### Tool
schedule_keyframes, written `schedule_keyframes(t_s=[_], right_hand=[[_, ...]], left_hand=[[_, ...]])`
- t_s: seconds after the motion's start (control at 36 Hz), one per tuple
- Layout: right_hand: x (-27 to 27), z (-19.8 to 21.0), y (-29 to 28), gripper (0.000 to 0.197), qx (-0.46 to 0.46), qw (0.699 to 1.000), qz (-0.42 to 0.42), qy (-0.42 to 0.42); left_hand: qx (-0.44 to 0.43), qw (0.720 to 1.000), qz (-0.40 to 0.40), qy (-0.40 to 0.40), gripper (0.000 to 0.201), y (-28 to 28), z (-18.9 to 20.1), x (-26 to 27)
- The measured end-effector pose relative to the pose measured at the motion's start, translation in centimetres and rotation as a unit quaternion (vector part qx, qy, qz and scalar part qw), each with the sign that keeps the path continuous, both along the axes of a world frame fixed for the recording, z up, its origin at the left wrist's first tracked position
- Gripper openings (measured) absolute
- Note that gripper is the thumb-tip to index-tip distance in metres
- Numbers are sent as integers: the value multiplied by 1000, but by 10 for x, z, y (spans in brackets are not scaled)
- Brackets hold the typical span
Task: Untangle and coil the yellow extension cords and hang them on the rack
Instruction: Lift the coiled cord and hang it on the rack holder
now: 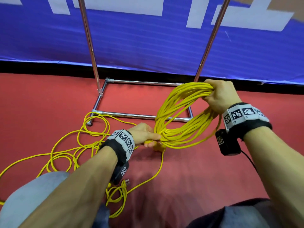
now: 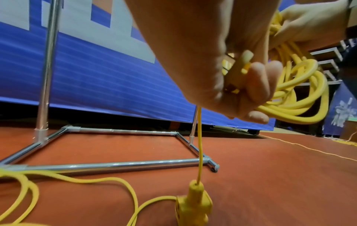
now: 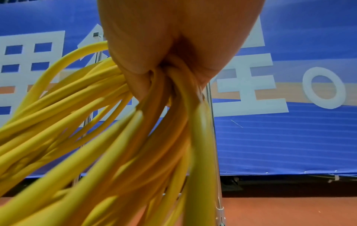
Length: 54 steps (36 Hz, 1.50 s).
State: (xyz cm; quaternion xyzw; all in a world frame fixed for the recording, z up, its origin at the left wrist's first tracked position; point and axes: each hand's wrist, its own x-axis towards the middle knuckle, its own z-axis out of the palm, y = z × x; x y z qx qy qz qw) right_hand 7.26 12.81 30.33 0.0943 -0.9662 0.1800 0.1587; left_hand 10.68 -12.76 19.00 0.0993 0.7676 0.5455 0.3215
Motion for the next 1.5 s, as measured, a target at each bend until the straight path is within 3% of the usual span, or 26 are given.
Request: schedule_keyframes(t_s=[0.14,0.28,0.36,0.42,0.56,0.64,0.69,0.72,0.81,0.86,1.06,1.17,1.28,1.39,1.44,1.5], right_hand=[[-2,-4,-14,13,20,1000,-19,-9],[1,14,-47,8,33,997,66,-8],[6,23,-62,14,62,993,97,-19],[8,28,-67,16,65,992,105,-19],[6,40,-68,21,51,995,82,-1],[7,48,-66,15,49,996,74,10],[7,52,-65,12,50,996,75,18],[7,53,-65,10,49,996,77,24],[9,60,-63,6,43,995,82,39],[11,67,-61,4,41,994,85,46],[17,89,-57,3,3,992,82,100],[14,98,-56,7,-15,989,69,131],[12,101,-57,9,-43,986,55,149],[12,104,-60,5,-51,984,56,162],[12,104,-61,5,-48,984,58,162],[12,104,-62,4,-42,984,59,162]], left_hand=[[79,993,57,-61,13,2,-24,5],[141,975,153,-79,3,19,-51,13],[181,953,218,-105,28,22,-65,13],[185,952,219,-107,36,25,-64,12],[187,946,218,-152,40,18,-58,11],[185,931,243,-200,31,8,-61,11],[151,932,275,-181,15,6,-66,8],[89,942,290,-140,20,5,-72,4],[-124,951,284,11,67,9,-82,-3],[-126,955,261,57,77,14,-81,-5],[-102,968,221,65,42,27,-98,-11],[-117,973,196,27,5,34,-115,-7],[-172,959,224,35,30,37,-119,-7],[-156,947,277,38,81,39,-106,-15],[-116,952,282,39,83,41,-101,-16],[-46,962,268,25,67,49,-93,-14]])
